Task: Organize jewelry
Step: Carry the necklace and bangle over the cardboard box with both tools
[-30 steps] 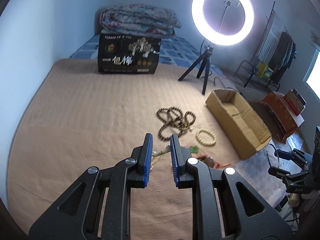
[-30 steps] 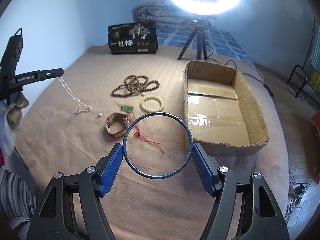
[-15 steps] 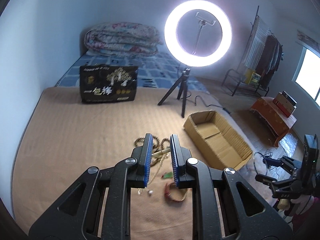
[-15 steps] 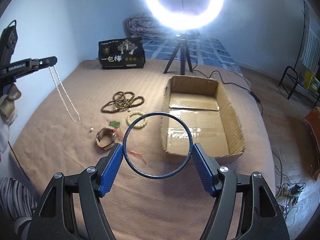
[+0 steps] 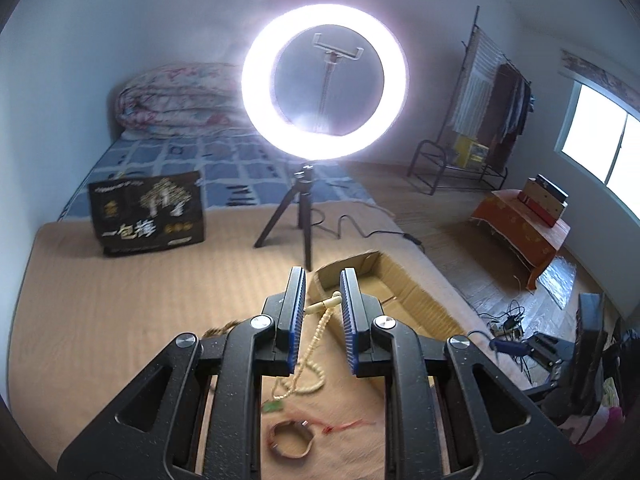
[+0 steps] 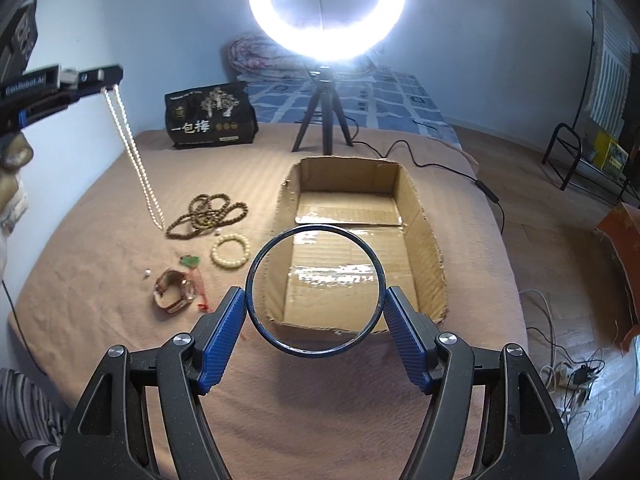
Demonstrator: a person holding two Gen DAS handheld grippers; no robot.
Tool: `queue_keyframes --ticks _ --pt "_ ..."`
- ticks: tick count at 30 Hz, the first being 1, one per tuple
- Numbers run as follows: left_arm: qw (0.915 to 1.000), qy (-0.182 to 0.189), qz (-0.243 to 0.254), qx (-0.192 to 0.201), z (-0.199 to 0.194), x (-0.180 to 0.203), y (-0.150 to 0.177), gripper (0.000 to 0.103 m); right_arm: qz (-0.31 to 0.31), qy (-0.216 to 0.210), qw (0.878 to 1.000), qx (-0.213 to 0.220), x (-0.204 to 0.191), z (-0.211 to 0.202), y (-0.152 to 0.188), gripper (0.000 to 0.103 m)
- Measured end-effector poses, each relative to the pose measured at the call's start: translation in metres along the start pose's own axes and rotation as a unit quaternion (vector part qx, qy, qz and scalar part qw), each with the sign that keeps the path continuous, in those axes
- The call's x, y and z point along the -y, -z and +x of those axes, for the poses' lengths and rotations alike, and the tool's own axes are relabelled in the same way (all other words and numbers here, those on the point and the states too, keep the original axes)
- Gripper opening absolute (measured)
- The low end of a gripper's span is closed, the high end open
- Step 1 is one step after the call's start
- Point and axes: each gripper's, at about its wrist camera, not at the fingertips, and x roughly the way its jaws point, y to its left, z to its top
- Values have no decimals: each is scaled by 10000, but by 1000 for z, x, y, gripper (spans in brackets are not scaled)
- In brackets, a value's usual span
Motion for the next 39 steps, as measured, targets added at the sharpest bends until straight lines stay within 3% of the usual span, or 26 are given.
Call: queue_keyframes --ticks 12,23,39 --pt "9990 401 170 -36 55 50 -30 16 179 140 9997 -59 31 19 -6 70" --pt "9980 537 276 -188 100 78 -39 16 316 181 9991 -215 51 43 -4 70" --pt "9928 542 342 -1012 166 79 10 16 498 287 9972 -474 67 75 1 70"
